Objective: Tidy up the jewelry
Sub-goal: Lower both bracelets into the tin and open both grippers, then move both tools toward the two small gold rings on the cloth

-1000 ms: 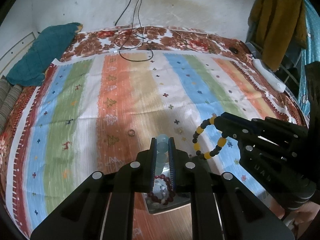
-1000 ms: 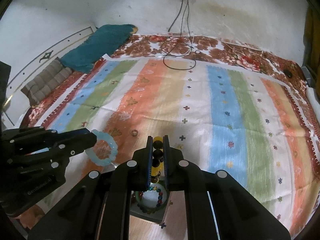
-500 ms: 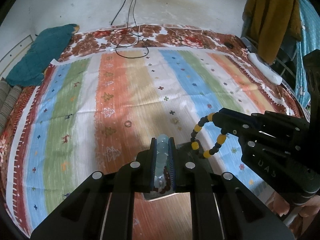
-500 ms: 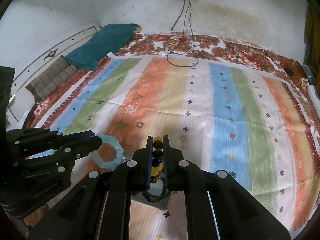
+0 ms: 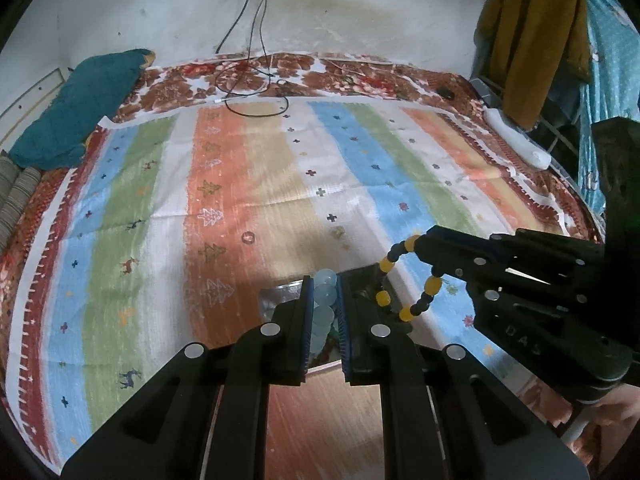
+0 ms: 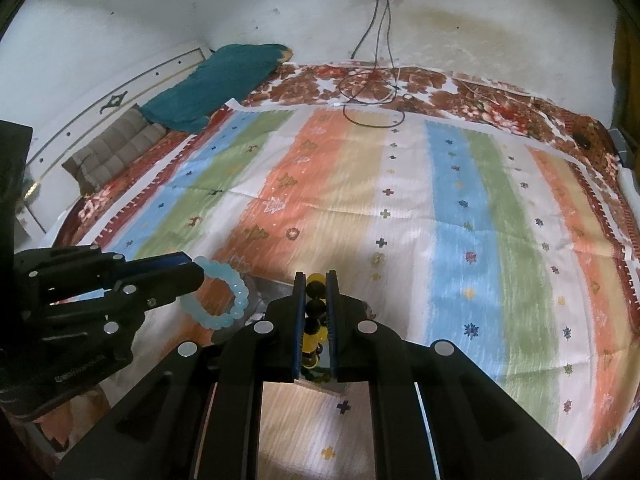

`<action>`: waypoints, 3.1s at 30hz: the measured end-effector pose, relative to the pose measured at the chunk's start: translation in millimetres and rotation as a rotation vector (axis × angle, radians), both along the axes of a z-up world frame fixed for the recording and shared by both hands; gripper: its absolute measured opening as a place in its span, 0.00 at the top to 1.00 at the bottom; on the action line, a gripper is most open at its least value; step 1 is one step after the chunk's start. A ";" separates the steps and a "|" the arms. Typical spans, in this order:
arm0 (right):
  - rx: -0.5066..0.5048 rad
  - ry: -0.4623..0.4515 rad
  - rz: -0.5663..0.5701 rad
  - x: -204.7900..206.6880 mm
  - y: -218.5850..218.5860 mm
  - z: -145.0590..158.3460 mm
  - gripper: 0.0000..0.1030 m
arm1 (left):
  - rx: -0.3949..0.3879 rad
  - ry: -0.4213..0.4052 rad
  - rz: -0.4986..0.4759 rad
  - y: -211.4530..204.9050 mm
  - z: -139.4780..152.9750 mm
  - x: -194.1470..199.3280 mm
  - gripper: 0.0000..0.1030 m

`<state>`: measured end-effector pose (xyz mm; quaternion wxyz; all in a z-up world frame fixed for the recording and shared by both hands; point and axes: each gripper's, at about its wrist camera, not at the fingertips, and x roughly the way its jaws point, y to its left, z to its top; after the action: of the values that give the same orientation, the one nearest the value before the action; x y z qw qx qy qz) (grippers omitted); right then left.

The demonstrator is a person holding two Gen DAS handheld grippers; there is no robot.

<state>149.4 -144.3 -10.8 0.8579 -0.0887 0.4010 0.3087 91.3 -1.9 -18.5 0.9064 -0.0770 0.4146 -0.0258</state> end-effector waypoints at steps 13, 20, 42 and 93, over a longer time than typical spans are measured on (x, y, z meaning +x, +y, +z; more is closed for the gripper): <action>0.004 0.035 0.003 1.4 -0.2 -3.8 0.90 | 0.018 0.020 0.009 -0.8 -2.5 -7.0 0.89; -0.002 0.062 -0.062 11.8 -9.7 -6.4 0.67 | 0.025 0.029 0.071 10.7 -1.9 -1.2 0.80; -0.063 0.073 -0.078 21.1 -4.1 -15.8 0.47 | 0.034 0.064 0.136 31.5 -8.7 12.7 0.42; -0.235 0.232 -0.086 116.0 40.1 -80.0 0.36 | 0.104 0.264 0.192 67.6 -65.1 128.2 0.31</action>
<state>265.4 -104.2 -90.7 0.8020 -0.1349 0.5341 0.2310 219.4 65.7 -83.6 0.8451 -0.0719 0.5216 0.0930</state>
